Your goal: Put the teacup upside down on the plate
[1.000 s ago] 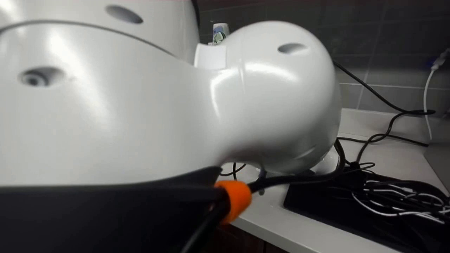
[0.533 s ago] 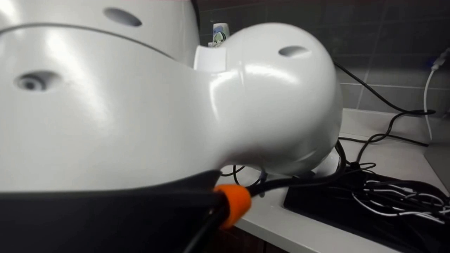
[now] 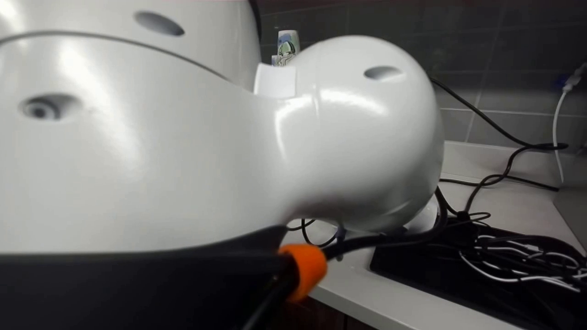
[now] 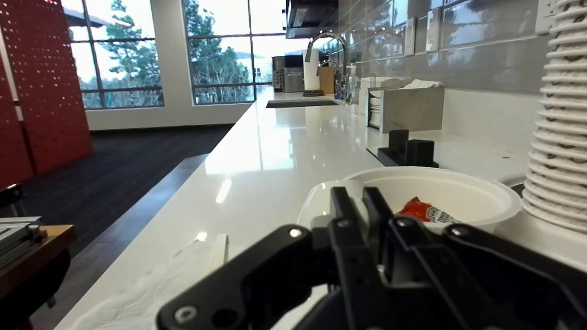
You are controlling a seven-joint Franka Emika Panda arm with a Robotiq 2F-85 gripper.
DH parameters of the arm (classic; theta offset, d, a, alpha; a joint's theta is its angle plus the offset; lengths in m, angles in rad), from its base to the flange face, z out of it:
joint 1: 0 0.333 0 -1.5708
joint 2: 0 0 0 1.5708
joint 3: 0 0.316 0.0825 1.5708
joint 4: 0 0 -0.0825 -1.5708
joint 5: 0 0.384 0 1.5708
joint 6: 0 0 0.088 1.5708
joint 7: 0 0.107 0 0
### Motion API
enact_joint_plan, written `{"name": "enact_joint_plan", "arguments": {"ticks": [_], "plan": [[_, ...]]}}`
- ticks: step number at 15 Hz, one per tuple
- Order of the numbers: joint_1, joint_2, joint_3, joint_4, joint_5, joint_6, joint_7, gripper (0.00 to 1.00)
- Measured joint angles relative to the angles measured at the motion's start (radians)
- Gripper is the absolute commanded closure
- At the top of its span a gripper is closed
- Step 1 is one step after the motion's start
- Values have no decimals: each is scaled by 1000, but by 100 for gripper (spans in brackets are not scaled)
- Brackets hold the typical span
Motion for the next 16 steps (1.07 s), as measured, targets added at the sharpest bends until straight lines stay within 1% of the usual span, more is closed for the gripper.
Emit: {"name": "enact_joint_plan", "arguments": {"ticks": [11,16], "plan": [[1,0,-10,-11,-38,0,108,97],[2,-1,-11,-11,-40,0,126,97]]}}
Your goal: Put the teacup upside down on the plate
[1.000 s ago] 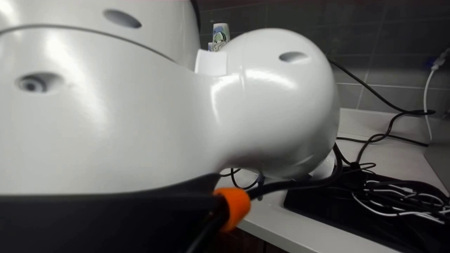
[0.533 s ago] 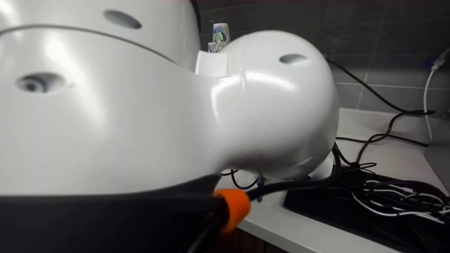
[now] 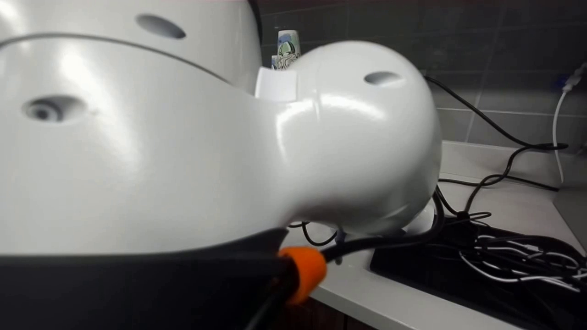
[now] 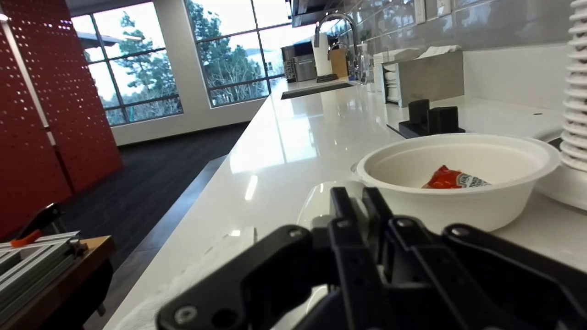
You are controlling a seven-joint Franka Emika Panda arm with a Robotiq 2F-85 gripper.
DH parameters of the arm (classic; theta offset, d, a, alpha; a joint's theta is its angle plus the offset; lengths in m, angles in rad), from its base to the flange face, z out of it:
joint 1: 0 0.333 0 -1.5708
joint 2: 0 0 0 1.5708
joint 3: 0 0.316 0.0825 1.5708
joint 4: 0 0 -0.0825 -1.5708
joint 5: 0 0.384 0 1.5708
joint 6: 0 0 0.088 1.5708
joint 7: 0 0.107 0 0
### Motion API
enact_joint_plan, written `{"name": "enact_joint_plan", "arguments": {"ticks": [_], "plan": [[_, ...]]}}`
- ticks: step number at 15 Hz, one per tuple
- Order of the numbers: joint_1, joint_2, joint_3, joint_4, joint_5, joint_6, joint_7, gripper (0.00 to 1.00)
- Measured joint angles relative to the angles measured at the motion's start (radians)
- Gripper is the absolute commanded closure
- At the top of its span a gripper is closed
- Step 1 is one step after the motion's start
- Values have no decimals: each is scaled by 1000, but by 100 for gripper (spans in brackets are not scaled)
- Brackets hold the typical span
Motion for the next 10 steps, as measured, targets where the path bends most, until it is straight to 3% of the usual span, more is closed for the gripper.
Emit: {"name": "enact_joint_plan", "arguments": {"ticks": [10], "plan": [[8,0,4,-1,0,45,13,97]]}}
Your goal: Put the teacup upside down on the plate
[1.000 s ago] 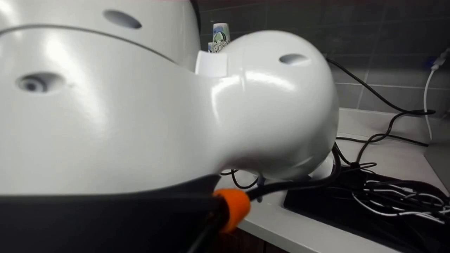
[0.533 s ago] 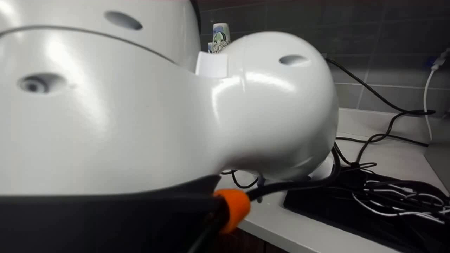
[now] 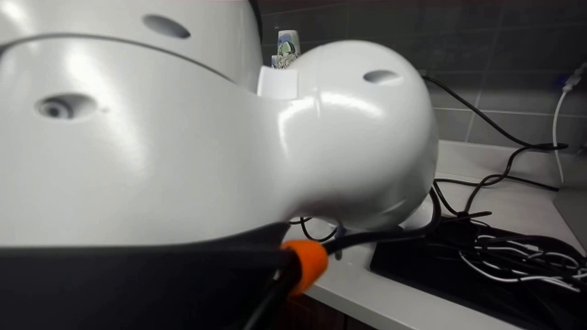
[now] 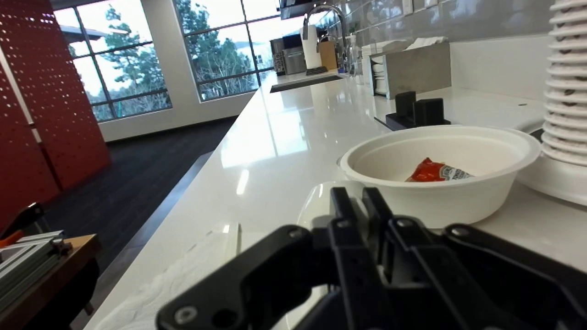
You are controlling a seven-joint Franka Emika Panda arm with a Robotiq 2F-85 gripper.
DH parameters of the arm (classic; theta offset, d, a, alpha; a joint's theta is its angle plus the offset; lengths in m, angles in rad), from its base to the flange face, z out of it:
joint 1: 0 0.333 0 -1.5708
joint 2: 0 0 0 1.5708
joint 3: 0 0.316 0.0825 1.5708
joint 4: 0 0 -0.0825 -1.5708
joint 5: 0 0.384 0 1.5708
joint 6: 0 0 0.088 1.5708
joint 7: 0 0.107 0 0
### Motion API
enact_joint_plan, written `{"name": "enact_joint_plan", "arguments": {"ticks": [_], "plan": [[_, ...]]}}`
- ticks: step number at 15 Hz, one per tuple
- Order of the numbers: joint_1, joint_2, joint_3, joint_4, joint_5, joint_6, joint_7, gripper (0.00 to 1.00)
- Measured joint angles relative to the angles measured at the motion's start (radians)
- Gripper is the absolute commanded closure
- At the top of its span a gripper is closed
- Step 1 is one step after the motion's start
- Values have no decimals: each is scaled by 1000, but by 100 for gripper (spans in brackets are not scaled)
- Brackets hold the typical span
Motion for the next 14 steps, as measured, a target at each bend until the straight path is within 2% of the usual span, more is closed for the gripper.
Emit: {"name": "enact_joint_plan", "arguments": {"ticks": [6,7,8,10,11,12,14], "plan": [[7,0,3,-6,0,27,15,95],[8,0,3,-7,0,27,18,64],[8,0,3,-9,0,27,22,63],[10,0,3,-10,-4,29,33,50],[11,0,3,-10,-9,31,41,58],[13,0,3,-10,-14,32,49,57],[15,0,2,-10,-23,33,61,68]]}}
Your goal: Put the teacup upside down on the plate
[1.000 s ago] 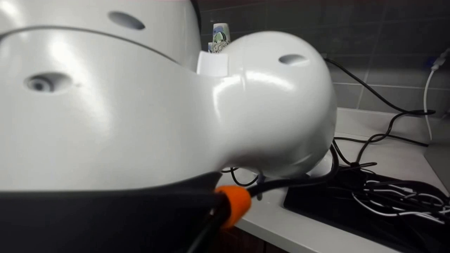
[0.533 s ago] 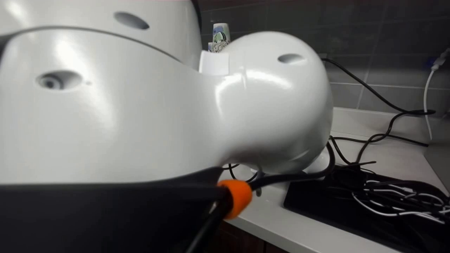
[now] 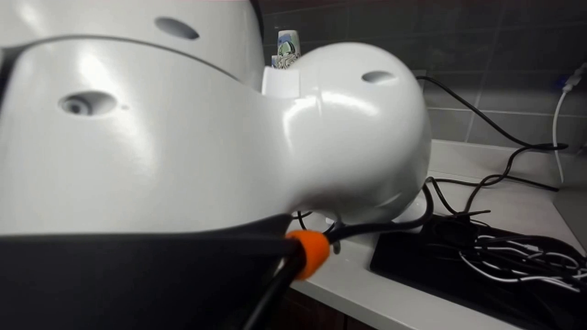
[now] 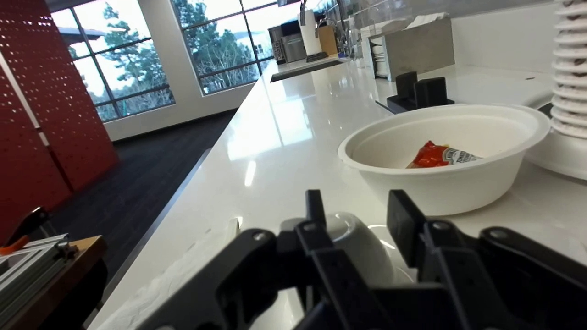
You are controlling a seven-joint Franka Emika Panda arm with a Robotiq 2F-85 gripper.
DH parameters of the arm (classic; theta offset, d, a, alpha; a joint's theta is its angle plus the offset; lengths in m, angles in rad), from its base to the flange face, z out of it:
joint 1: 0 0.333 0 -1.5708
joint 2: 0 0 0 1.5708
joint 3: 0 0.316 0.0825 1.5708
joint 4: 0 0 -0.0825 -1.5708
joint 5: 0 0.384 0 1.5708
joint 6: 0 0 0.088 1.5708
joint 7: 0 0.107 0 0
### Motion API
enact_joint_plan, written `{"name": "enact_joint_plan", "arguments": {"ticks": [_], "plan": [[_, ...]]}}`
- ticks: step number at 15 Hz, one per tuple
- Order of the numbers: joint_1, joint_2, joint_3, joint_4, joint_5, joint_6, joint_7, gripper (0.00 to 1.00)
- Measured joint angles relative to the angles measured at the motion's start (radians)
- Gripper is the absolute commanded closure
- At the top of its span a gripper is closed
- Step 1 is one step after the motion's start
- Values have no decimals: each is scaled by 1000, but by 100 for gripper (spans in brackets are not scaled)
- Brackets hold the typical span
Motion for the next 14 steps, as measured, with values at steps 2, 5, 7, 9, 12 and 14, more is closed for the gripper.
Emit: {"name": "enact_joint_plan", "arguments": {"ticks": [2,5,7,9,12,14], "plan": [[1,0,0,0,-6,0,7,70],[1,0,0,0,-7,0,8,43],[-1,0,2,-2,-8,0,5,30],[-10,0,10,-7,-8,-2,-8,15],[-55,8,47,-39,-8,-11,-21,0],[-99,21,82,-66,-8,-34,-34,0]]}}
